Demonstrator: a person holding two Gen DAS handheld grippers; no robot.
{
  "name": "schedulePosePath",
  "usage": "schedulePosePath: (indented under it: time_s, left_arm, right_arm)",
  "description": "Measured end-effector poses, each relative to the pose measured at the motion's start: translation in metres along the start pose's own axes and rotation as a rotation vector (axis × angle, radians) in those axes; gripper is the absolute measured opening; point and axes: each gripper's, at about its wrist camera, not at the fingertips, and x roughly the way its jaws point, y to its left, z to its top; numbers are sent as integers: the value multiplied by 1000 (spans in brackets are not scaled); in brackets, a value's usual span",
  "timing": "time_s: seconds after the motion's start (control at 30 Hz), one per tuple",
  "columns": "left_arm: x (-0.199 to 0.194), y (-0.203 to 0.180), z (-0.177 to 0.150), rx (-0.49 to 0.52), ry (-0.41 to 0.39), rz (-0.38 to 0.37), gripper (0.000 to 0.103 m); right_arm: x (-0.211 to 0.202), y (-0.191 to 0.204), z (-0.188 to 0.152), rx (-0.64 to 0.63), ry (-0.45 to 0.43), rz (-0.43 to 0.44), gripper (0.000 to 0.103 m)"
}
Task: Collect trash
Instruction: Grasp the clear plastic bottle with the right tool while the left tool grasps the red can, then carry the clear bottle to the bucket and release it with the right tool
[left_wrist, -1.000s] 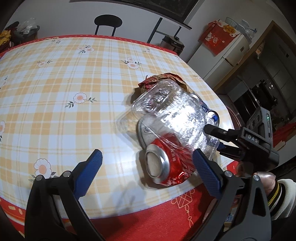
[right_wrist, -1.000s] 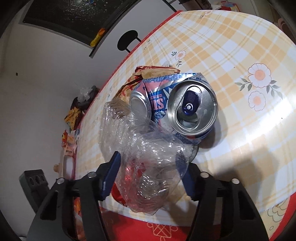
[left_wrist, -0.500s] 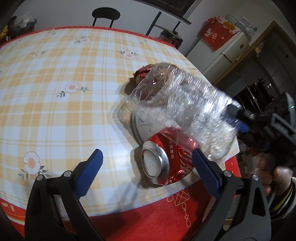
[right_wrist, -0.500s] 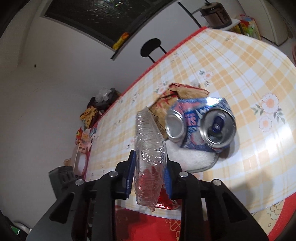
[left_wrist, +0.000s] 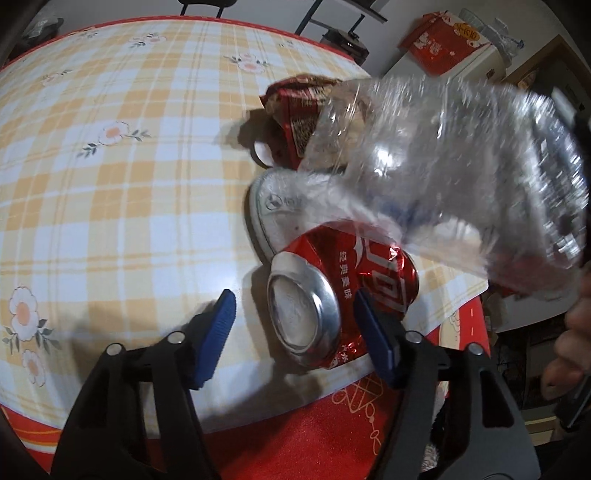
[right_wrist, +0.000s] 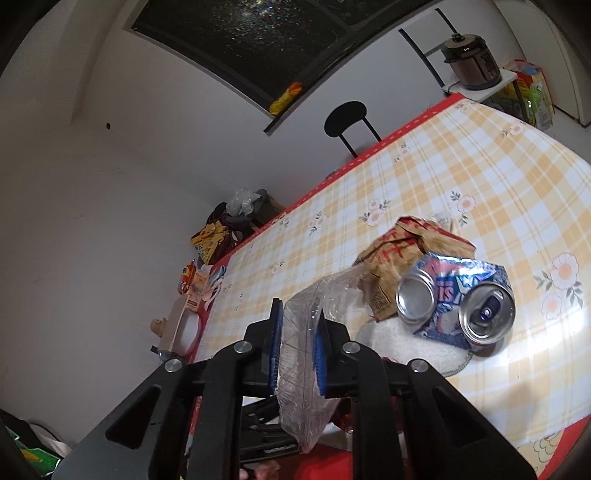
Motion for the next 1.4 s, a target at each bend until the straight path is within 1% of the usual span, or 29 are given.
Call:
schedulePosePath:
  time_s: [0.03, 0.07, 0.1, 0.13, 0.17, 0.2, 0.27, 0.37, 0.43, 0.53, 0.63, 0.83, 1.0, 1.1, 1.27, 1.4]
  left_arm:
    - [3, -1, 0, 3, 5, 4, 53]
    - [5, -1, 0, 1, 11, 8, 48]
    - [7, -1, 0, -5, 13, -6, 42]
    - [6, 0, -1, -12, 9, -27, 32]
    - [3, -2, -1, -11, 1, -41, 28]
    - [2, -4, 0, 0, -4, -28, 25]
    - [-2, -6, 1, 20, -17, -7, 25]
    - [-12, -2, 3, 0, -47, -35, 24]
    - [-22, 0, 4, -4, -78, -33, 24]
    - [-41, 1, 7, -5, -135, -28, 24]
    - [-64, 5, 15, -4, -202, -7, 24]
    - [-111, 13, 32, -47, -341, 28, 24]
    - [-142, 10, 43, -52, -423, 50, 24]
    - [-152, 3, 47, -49, -453, 50, 24]
    - [-156, -20, 52, -50, -484, 48, 24]
    - [-151, -46, 58, -54, -499, 39, 24]
  right_arm:
    - [-1, 3, 2, -7, -2, 5, 16]
    - [-1, 6, 3, -12, -3, 7, 16]
    - [-3, 9, 5, -20, -7, 9, 16]
    - [-4, 11, 6, -26, -10, 9, 16]
    - [-6, 14, 8, -33, -15, 11, 16]
    - [-8, 17, 9, -40, -21, 11, 16]
    - [-13, 22, 13, -50, -33, 10, 16]
    - [-22, 29, 19, -70, -56, 8, 16]
    - [-28, 34, 22, -89, -74, 4, 16]
    - [-40, 39, 27, -111, -101, -4, 16]
    - [-54, 42, 33, -124, -129, -19, 16]
    - [-79, 35, 44, -123, -171, -70, 16]
    - [-108, 22, 54, -117, -222, -131, 16]
    - [-132, 9, 60, -114, -261, -168, 16]
    - [-169, -25, 74, -79, -302, -242, 16]
    - [-203, -58, 88, -56, -336, -309, 16]
